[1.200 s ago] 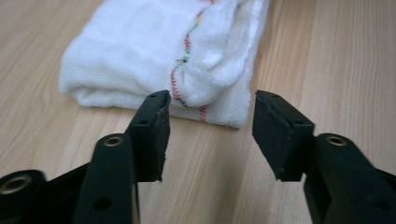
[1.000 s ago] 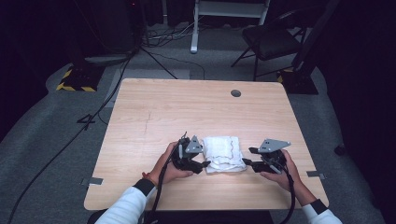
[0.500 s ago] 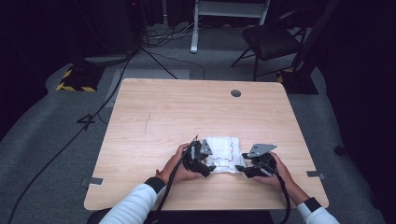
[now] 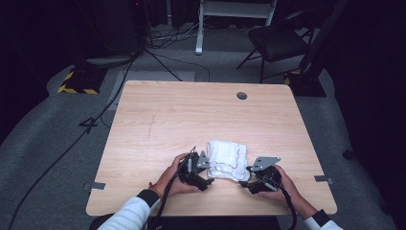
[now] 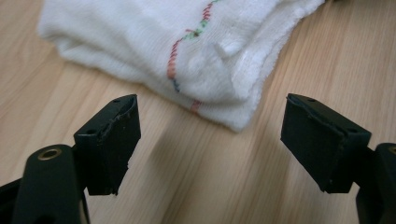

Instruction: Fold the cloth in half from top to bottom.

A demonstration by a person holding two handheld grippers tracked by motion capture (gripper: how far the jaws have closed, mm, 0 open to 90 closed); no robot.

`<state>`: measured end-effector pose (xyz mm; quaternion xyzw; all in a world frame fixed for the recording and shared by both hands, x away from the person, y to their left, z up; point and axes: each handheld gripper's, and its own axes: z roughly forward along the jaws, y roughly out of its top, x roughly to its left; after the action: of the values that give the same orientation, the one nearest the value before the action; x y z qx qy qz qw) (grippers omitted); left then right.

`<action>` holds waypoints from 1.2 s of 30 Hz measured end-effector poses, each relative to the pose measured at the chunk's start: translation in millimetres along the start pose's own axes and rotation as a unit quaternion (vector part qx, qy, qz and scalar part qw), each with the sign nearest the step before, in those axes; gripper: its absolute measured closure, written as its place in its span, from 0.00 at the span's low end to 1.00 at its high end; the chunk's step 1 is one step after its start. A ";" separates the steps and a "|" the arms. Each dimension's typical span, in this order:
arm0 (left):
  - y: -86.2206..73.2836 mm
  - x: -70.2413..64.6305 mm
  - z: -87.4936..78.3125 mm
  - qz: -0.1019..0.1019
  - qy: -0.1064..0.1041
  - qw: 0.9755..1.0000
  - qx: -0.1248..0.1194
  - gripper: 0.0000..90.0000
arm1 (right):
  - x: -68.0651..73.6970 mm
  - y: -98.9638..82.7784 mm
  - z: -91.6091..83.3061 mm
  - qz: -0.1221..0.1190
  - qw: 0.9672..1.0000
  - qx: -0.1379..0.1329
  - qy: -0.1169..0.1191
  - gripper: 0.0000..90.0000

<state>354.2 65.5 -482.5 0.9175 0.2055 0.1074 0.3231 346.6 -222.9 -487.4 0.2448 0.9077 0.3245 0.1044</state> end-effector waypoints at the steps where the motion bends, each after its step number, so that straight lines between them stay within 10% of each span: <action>1: -3.1 0.8 -2.8 -0.002 0.002 1.000 -0.003 0.21 | 2.5 0.8 -1.3 -0.002 1.000 0.000 0.002 0.40; 11: -44.3 14.1 -24.8 -0.030 0.012 0.999 0.011 0.19 | -0.7 19.3 -10.4 0.016 0.998 -0.057 -0.035 0.41; 26: -83.0 32.6 -39.7 -0.063 0.003 0.998 -0.029 0.18 | -15.9 32.4 31.4 0.033 0.999 -0.033 -0.028 0.31; 36: -82.6 33.7 -38.6 -0.072 0.011 0.997 -0.031 0.17 | -53.3 60.5 55.9 0.024 0.999 -0.031 -0.009 0.33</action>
<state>346.1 160.1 -503.3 0.8886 0.2714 0.1005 0.3558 434.6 -179.7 -490.0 0.2657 0.8903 0.3525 0.1122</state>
